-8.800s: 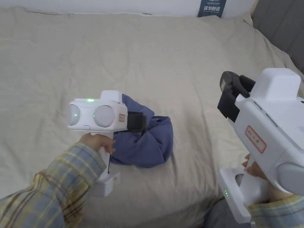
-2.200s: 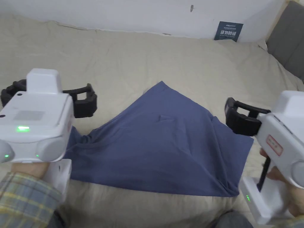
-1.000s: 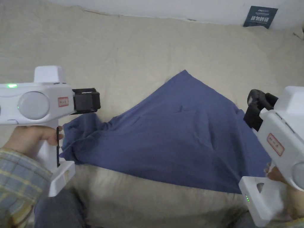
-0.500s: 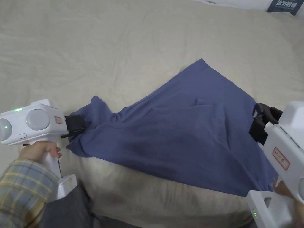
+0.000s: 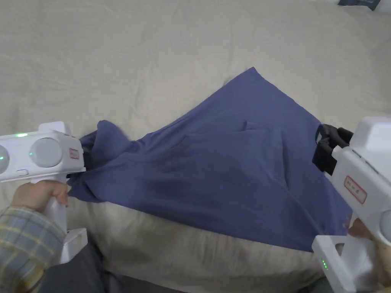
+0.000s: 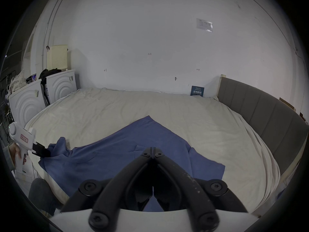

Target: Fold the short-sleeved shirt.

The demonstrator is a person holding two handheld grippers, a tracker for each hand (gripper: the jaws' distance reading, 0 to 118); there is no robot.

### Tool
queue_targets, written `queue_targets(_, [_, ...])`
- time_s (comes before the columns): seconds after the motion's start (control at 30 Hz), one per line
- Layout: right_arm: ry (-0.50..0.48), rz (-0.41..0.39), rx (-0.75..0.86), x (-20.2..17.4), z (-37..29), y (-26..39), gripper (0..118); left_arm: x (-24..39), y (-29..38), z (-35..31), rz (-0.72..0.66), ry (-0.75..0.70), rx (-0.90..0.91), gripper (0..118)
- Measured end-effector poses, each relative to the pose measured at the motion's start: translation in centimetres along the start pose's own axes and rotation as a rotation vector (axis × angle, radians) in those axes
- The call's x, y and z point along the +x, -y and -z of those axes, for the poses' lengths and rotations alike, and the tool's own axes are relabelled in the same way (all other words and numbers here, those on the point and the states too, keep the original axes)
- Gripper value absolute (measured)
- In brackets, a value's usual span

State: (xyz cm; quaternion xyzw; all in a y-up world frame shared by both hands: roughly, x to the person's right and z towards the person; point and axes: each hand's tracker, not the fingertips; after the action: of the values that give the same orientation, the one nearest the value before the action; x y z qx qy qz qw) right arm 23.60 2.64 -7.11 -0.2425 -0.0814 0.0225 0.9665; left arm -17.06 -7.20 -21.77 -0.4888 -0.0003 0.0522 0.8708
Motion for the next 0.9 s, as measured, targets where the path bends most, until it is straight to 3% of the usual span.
queue_targets(0.17, [-0.093, -0.045, -0.084, 1.5, 4.8, -6.2, 6, -0.2, -0.3, -3.0, -0.061, 0.052, 0.151, 2])
queue_targets(0.3, [-0.174, -0.117, -0.238, 2.2, 12.6, -11.8, 93, -0.5, -0.2, -4.6, -0.101, 0.086, 0.195, 2])
queue_targets(0.43, [-0.155, -0.182, -0.371, 1.3, 21.1, -15.1, 117, -1.0, 0.1, -4.9, -0.152, 0.095, 0.208, 2])
queue_targets(0.67, [-0.088, -0.201, -0.536, -0.6, 36.3, -14.6, 118, -1.3, 0.4, -3.9, -0.238, 0.082, 0.172, 2])
queue_targets(0.9, [-0.046, -0.19, -0.6, -1.5, 44.7, -11.1, 118, -1.5, 0.1, -1.9, -0.287, 0.052, 0.118, 2])
